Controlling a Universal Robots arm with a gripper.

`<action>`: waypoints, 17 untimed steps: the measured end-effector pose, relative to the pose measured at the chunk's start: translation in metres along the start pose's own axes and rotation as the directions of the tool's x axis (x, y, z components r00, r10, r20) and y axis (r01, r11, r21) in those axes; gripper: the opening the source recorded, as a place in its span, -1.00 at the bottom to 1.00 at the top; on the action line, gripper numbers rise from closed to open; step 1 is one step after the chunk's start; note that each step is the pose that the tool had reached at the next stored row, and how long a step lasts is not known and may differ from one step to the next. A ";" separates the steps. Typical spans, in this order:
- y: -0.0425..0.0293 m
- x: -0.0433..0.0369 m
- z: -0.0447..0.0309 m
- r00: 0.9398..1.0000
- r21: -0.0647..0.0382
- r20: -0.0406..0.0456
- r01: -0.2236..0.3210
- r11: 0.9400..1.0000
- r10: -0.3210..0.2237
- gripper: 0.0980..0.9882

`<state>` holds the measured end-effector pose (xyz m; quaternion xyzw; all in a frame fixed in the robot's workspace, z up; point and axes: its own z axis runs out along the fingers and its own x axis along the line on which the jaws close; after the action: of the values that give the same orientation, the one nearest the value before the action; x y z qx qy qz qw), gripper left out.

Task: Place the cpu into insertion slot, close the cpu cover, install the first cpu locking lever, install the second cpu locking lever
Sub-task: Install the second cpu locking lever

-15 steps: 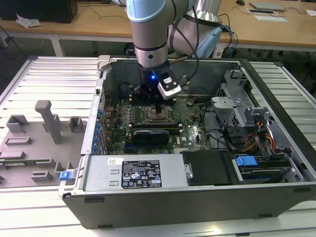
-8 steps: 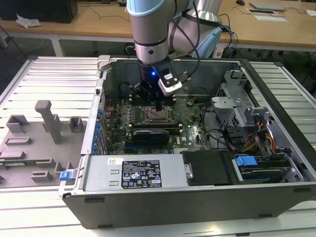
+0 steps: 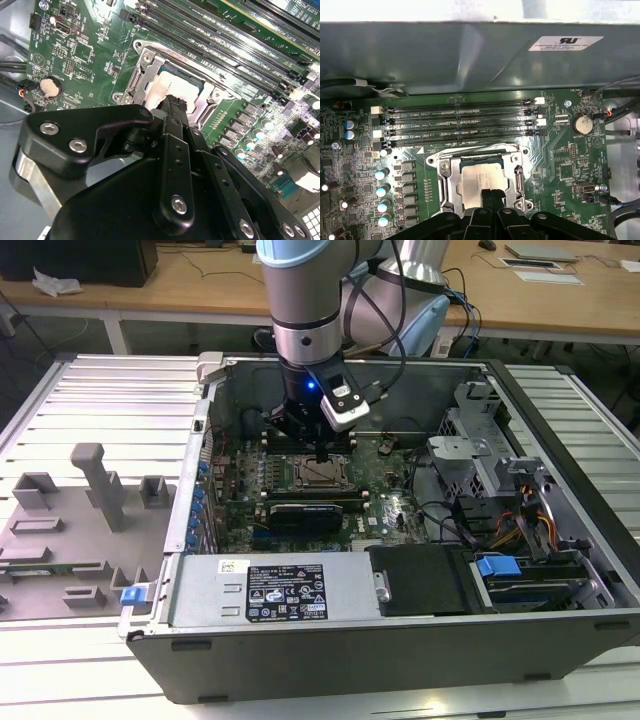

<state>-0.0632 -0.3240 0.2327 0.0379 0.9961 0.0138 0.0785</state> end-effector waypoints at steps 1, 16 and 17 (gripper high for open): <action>0.0000 0.0000 0.0000 1.000 0.000 0.000 0.000 1.000 0.000 -0.98; 0.0005 -0.0021 -0.0130 1.000 0.002 -0.008 0.000 1.000 0.000 -0.98; 0.0005 -0.0021 -0.0130 1.000 0.002 -0.008 0.000 1.000 0.000 -0.98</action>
<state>-0.0632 -0.3240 0.2459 0.0380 0.9964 0.0130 0.0745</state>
